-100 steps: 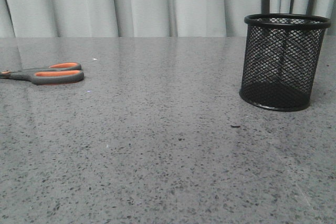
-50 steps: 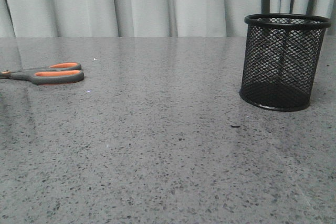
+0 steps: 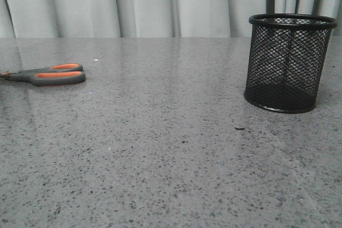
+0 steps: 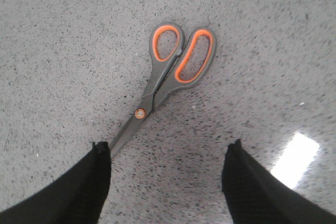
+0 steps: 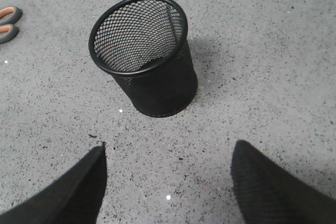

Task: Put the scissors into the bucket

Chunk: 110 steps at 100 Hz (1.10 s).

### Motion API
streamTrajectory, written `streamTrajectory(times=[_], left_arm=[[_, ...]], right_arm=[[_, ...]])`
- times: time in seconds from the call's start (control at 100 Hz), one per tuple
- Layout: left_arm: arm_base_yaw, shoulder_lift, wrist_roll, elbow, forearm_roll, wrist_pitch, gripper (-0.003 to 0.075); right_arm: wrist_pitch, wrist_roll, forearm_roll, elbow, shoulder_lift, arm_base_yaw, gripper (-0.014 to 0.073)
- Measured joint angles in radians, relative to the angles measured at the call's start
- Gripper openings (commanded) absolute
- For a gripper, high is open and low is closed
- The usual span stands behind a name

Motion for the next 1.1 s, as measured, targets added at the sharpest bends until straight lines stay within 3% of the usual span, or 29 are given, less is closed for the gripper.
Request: streamTrajectory(times=[0.37,0.85,1.1], left_arm=[[-0.064,0.252,0.223,-0.036,0.007,-0.037,0.0421],[-0.083,0.465,0.274,-0.136,0.007,-0.076,0.0421],[-0.099,0.518,0.286,-0.179,0.022,-0.010,0.0421]], right_arm=[[0.000,-0.009,-0.002,0.000,0.000,0.000,0.0453],[0.003,-0.011,-0.004,0.000,0.000,0.000,0.0453],[0.010,-0.011,-0.004,0.000,0.000,0.000,0.0453]])
